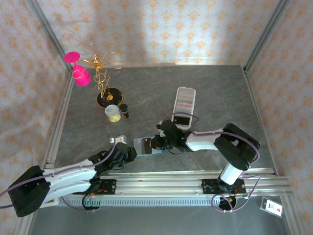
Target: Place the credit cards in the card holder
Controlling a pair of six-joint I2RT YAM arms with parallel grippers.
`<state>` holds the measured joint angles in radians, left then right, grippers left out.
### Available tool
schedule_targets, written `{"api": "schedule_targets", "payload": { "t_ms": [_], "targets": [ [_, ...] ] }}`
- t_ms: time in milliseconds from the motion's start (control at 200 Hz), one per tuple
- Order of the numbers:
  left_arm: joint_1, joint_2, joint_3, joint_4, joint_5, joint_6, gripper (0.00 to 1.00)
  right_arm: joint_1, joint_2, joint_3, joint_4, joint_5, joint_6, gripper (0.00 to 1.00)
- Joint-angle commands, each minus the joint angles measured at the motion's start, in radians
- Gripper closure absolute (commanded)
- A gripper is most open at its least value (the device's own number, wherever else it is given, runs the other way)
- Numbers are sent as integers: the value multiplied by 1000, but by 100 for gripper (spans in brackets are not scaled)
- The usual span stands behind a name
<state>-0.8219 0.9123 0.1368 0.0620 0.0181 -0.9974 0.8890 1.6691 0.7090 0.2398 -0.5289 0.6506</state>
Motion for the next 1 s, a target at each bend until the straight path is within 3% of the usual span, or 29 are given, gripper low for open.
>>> {"api": "schedule_targets", "payload": {
  "t_ms": [0,315,686,876,996],
  "targets": [
    [9,11,6,5,-9,12,78,-1,20,33,-32,-14,-6,99],
    [8,-13,0,-2,-8,8,79,0,61,69,-19,-57,-7,94],
    [8,-25,-5,3,-6,3,78,41,108,126,-50,-24,1,90],
    [8,-29,-8,1,-4,5,78,47,99,164,-118,26,-17,81],
    [9,-40,-11,-3,-4,2,78,46,72,184,-206,110,-48,70]
  ]
}}
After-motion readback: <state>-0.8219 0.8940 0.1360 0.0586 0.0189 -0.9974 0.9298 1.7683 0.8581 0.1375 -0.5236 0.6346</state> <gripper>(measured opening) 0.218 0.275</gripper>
